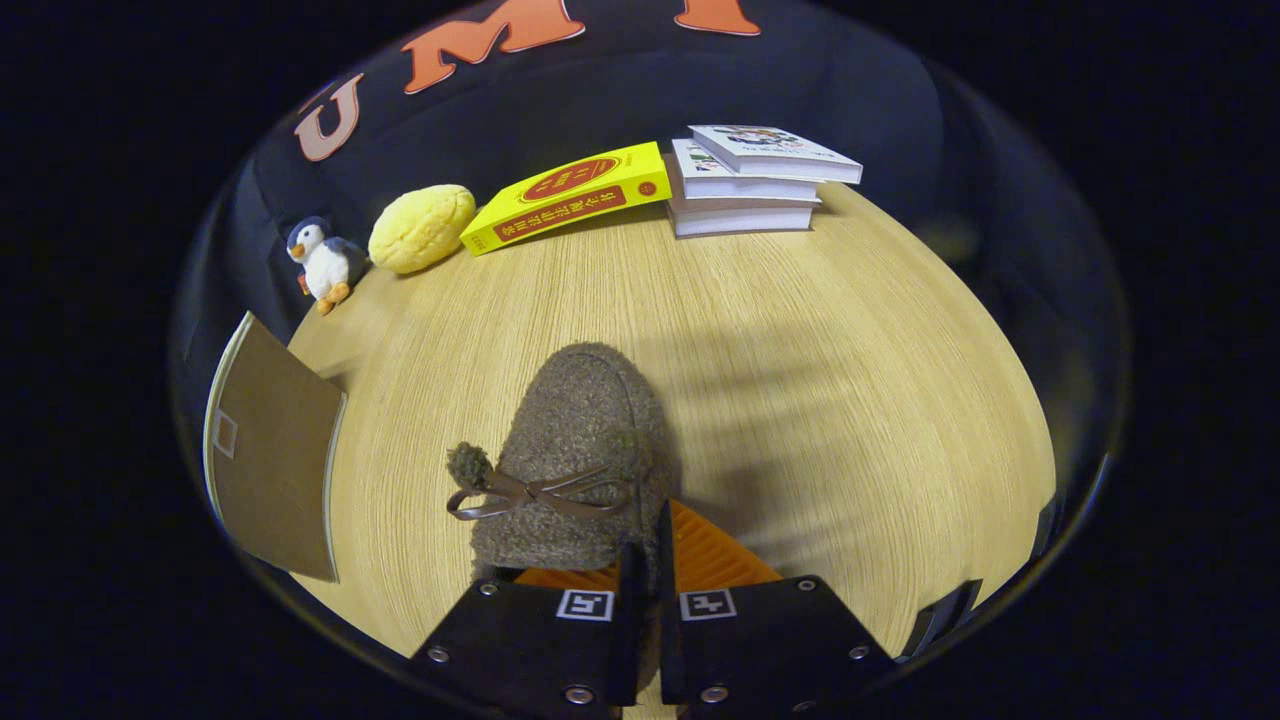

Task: Open the storage box then place both shoes into the box .Put the left shoe in first, then the right shoe, with the right side of both shoes facing outward in a uniform manner.

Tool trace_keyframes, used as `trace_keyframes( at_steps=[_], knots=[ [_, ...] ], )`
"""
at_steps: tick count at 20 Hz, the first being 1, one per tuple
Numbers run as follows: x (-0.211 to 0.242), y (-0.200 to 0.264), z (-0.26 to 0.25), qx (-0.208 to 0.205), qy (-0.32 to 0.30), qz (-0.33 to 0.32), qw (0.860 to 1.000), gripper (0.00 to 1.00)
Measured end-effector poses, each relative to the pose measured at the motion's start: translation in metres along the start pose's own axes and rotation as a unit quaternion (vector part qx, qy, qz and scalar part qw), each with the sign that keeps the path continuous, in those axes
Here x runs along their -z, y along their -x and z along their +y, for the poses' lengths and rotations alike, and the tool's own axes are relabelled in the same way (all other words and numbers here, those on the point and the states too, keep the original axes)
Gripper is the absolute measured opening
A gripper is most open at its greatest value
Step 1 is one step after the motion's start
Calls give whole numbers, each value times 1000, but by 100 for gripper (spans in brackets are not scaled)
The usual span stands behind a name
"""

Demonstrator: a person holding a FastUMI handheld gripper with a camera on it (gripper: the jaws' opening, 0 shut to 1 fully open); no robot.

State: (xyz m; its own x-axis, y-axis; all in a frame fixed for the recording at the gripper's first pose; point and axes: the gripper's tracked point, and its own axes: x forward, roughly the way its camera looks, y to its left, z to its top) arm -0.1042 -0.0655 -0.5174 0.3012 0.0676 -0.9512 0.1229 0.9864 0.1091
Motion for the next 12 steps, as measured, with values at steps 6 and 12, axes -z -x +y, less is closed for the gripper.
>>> trace_keyframes(
  at_steps=[6,12],
  knots=[
    [-22,48,45,-25,2,-25,999,5],
    [-48,103,123,-62,24,-39,997,5]
  ],
)
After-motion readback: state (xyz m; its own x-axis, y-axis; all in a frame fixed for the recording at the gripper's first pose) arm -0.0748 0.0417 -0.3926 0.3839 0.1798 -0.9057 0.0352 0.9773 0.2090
